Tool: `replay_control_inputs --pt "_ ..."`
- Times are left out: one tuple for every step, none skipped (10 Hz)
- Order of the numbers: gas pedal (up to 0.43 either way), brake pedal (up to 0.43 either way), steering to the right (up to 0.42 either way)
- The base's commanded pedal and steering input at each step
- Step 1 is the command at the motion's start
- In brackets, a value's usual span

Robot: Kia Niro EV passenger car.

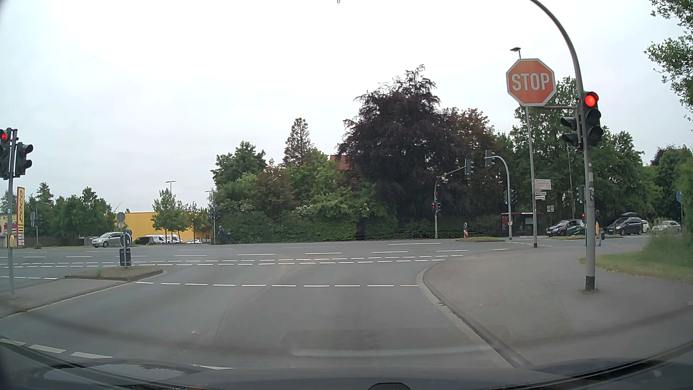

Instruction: Follow the waypoints while adhering to traffic rules and regulations

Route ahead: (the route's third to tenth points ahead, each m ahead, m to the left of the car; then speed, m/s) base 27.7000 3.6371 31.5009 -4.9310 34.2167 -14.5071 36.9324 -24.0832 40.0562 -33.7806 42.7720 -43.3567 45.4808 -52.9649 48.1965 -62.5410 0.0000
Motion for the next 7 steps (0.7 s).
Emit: replay_control_inputs --pt "0.0 0.0 -0.022" --pt "0.0 0.0 -0.022" --pt "0.0 0.0 -0.021" --pt "0.0 0.0 -0.021" --pt "0.0 0.0 -0.021" --pt "0.0 0.0 -0.021" --pt "0.0 0.0 -0.021"
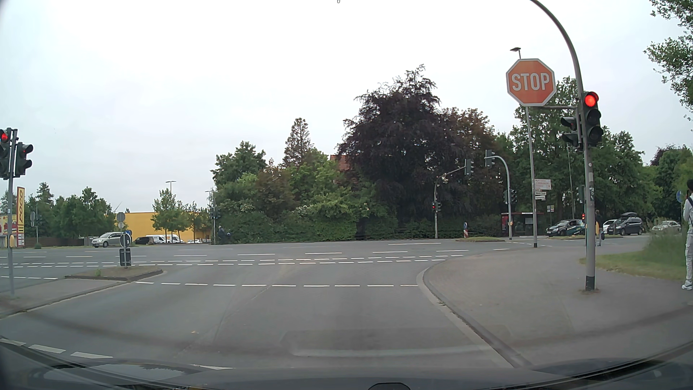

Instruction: Follow the waypoints while adhering to traffic rules and regulations

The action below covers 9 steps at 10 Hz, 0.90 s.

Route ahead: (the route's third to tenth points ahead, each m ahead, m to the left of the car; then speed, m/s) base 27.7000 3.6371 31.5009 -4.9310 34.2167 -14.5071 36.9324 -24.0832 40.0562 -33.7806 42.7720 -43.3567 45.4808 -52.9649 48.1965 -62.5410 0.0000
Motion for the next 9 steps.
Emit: replay_control_inputs --pt "0.0 0.0 -0.021" --pt "0.0 0.0 -0.021" --pt "0.0 0.0 -0.021" --pt "0.0 0.0 -0.021" --pt "0.0 0.0 -0.021" --pt "0.0 0.0 -0.021" --pt "0.0 0.0 -0.021" --pt "0.0 0.0 -0.021" --pt "0.0 0.0 -0.02"
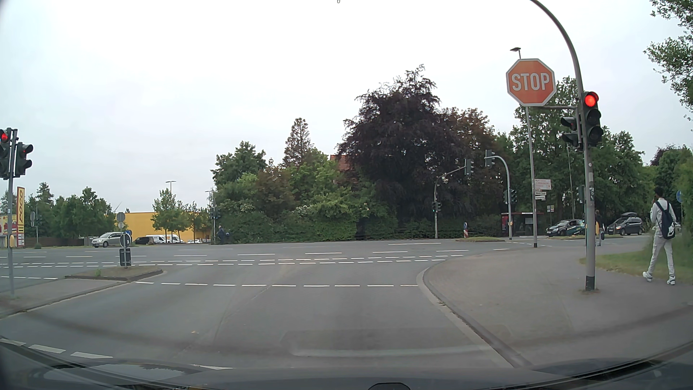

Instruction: Follow the waypoints while adhering to traffic rules and regulations

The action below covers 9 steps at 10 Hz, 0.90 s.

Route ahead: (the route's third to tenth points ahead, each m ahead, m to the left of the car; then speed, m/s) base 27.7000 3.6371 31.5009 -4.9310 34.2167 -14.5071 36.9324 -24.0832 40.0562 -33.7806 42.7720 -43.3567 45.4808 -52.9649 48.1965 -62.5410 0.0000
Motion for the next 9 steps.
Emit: replay_control_inputs --pt "0.0 0.0 -0.02" --pt "0.0 0.0 -0.02" --pt "0.0 0.0 -0.02" --pt "0.0 0.0 -0.02" --pt "0.0 0.0 -0.02" --pt "0.0 0.0 -0.02" --pt "0.0 0.0 -0.02" --pt "0.0 0.0 -0.02" --pt "0.0 0.0 -0.02"
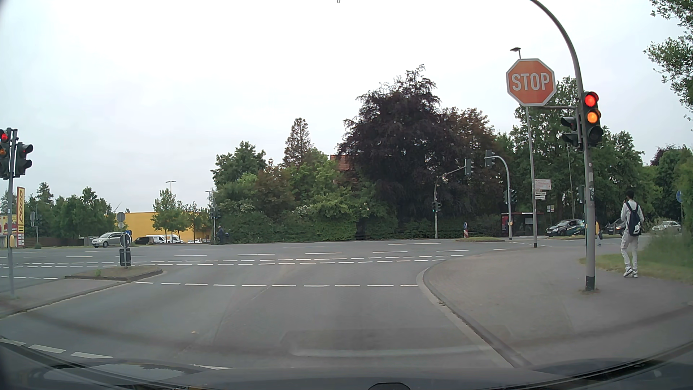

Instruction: Follow the waypoints while adhering to traffic rules and regulations

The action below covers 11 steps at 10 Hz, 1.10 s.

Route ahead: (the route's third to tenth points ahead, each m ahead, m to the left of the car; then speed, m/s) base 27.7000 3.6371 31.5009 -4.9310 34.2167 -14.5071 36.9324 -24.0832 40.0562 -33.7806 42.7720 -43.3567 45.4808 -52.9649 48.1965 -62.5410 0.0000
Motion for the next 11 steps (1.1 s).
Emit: replay_control_inputs --pt "0.0 0.0 -0.02" --pt "0.039 0.0 -0.02" --pt "0.098 0.0 -0.02" --pt "0.13 0.0 -0.02" --pt "0.15 0.0 -0.02" --pt "0.169 0.0 -0.02" --pt "0.169 0.0 -0.02" --pt "0.169 0.0 -0.02" --pt "0.169 0.0 -0.021" --pt "0.169 0.0 -0.024" --pt "0.169 0.0 -0.027"
